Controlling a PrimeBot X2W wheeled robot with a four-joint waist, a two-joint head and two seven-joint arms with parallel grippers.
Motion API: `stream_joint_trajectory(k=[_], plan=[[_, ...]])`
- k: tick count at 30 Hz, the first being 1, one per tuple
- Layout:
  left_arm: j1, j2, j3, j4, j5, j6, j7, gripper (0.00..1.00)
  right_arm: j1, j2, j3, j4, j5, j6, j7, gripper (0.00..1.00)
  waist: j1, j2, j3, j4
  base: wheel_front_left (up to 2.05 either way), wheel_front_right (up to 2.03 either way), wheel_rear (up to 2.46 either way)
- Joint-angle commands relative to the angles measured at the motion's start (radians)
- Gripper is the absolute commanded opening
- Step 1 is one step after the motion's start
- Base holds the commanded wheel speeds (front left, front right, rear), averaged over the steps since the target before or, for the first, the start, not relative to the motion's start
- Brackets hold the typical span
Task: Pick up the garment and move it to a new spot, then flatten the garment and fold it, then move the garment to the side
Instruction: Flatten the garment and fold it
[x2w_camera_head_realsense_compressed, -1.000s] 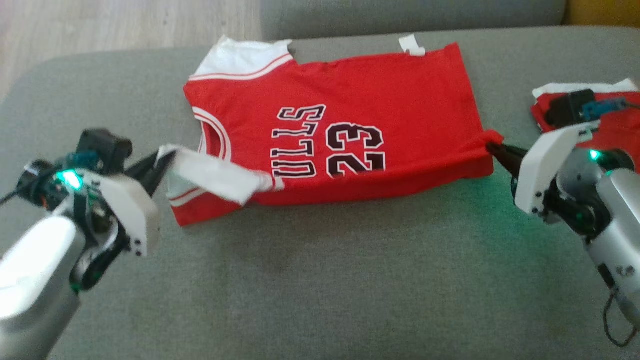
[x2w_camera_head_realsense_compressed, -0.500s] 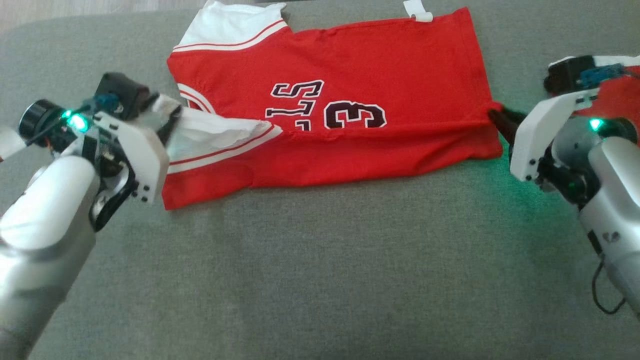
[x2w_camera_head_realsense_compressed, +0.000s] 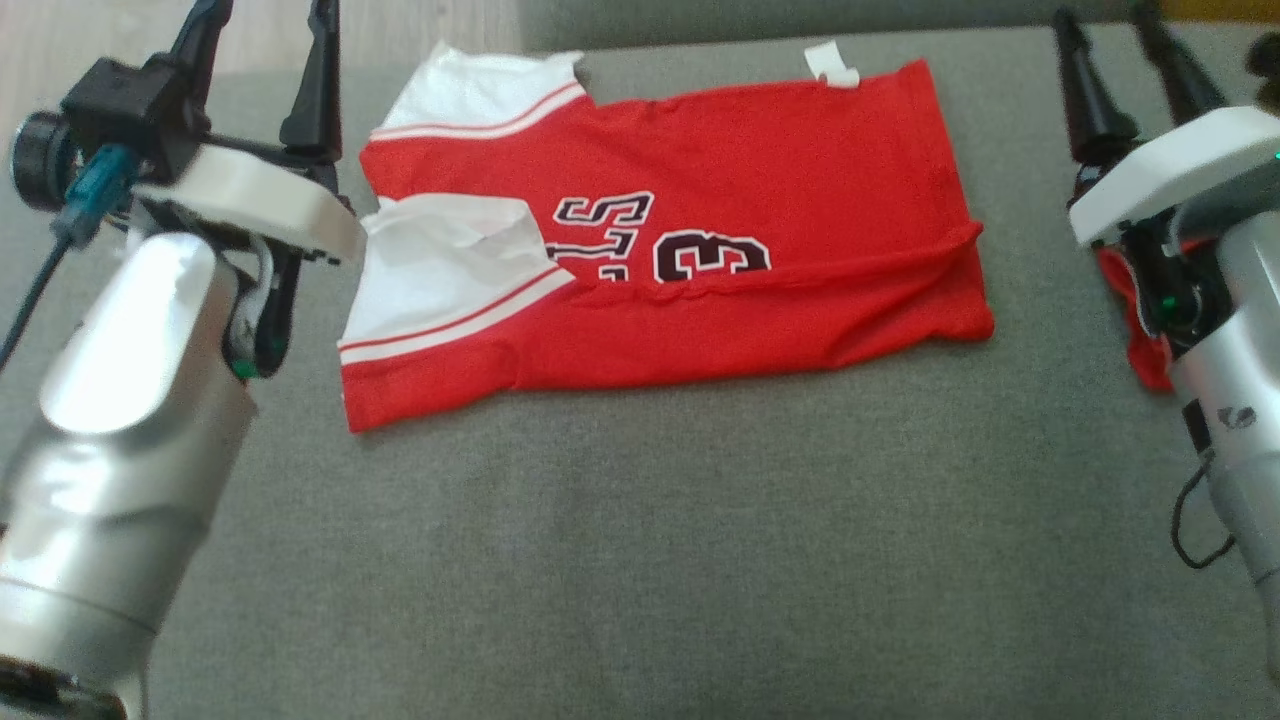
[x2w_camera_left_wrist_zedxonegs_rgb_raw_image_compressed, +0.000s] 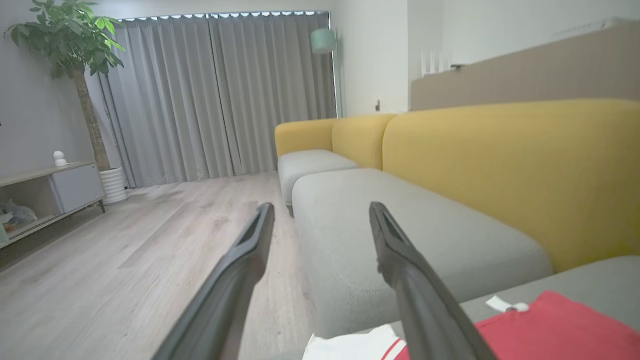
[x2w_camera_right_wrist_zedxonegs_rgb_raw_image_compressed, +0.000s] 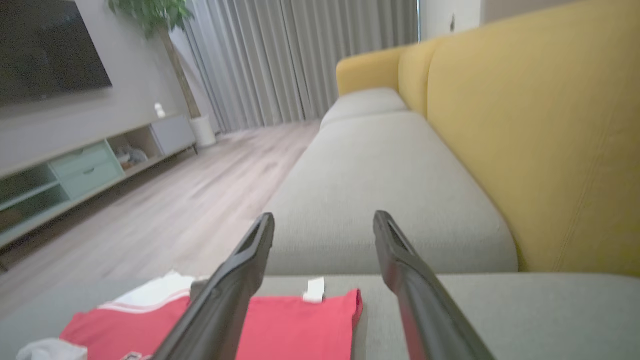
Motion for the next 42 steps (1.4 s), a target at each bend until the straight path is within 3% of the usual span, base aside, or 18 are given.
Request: stream_joint_trajectory(k=[1, 3, 6, 15, 21, 26, 32, 42], plan=[[-0.009, 0.025, 0.058, -0.042, -0.013, 0.015, -0.027, 1.0, 0.012, 0.012, -0.024, -0.039, -0.022, -0.001, -0.058, 1.0, 0.0001, 0.0, -0.038, 0.005, 0.0, 0.0, 0.0], [0.046, 0.002, 0.099, -0.103, -0.028, 0.043, -0.056, 1.0, 0.053, 0.037, -0.082, -0.067, -0.08, -0.001, -0.156, 1.0, 0.0001, 0.0, -0.075, 0.008, 0.0, 0.0, 0.0], [0.133, -0.022, 0.155, -0.191, -0.039, 0.063, -0.064, 1.0, 0.121, 0.077, -0.152, -0.125, -0.145, -0.001, -0.198, 1.0, 0.0001, 0.0, -0.113, 0.01, 0.0, 0.0, 0.0], [0.454, -0.107, 0.248, -0.351, 0.044, 0.113, -0.065, 1.0, 0.414, 0.254, -0.374, -0.316, -0.373, -0.001, -0.213, 1.0, 0.0001, 0.0, -0.175, 0.022, 0.0, 0.0, 0.0], [0.596, -0.16, 0.299, -0.354, 0.083, 0.109, -0.066, 1.0, 0.546, 0.299, -0.414, -0.367, -0.428, -0.001, -0.213, 1.0, 0.0001, 0.0, -0.178, 0.028, 0.0, 0.0, 0.0], [0.654, -0.2, 0.333, -0.317, 0.114, 0.084, -0.066, 1.0, 0.613, 0.304, -0.408, -0.407, -0.372, -0.001, -0.213, 1.0, 0.0001, 0.0, -0.164, 0.029, 0.0, 0.0, 0.0], [0.611, -0.205, 0.348, -0.225, 0.142, 0.063, -0.065, 1.0, 0.613, 0.305, -0.371, -0.431, -0.346, -0.001, -0.213, 1.0, 0.0001, 0.0, -0.137, 0.012, 0.0, 0.0, 0.0], [0.483, -0.168, 0.341, 0.07, 0.124, 0.061, 0.107, 1.0, 0.59, 0.305, -0.308, -0.457, -0.334, -0.001, -0.186, 1.0, 0.0001, 0.0, -0.058, -0.043, 0.0, 0.0, 0.0]])
